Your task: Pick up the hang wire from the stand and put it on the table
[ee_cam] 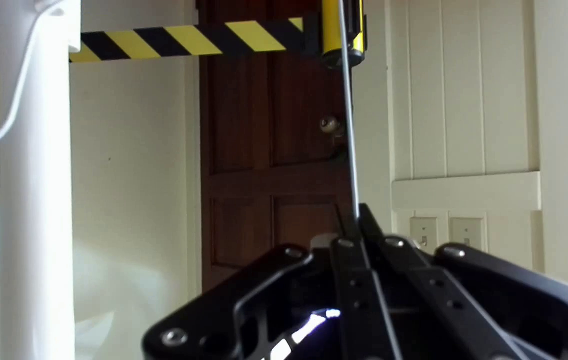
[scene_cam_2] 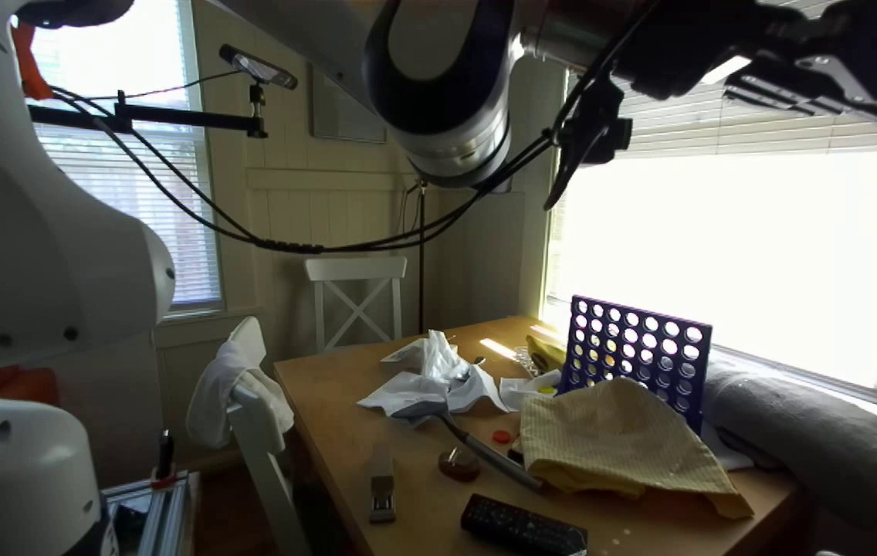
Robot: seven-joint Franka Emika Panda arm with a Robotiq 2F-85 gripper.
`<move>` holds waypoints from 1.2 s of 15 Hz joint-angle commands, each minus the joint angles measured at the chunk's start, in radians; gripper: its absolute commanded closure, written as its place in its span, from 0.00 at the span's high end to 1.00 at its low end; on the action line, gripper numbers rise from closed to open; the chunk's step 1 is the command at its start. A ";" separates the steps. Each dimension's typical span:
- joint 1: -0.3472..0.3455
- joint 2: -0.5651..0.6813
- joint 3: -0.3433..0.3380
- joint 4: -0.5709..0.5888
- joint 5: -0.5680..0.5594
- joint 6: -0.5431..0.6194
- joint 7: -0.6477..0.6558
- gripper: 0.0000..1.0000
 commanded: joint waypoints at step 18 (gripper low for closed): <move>0.806 0.077 -0.504 -0.087 -0.362 -0.501 -0.211 0.01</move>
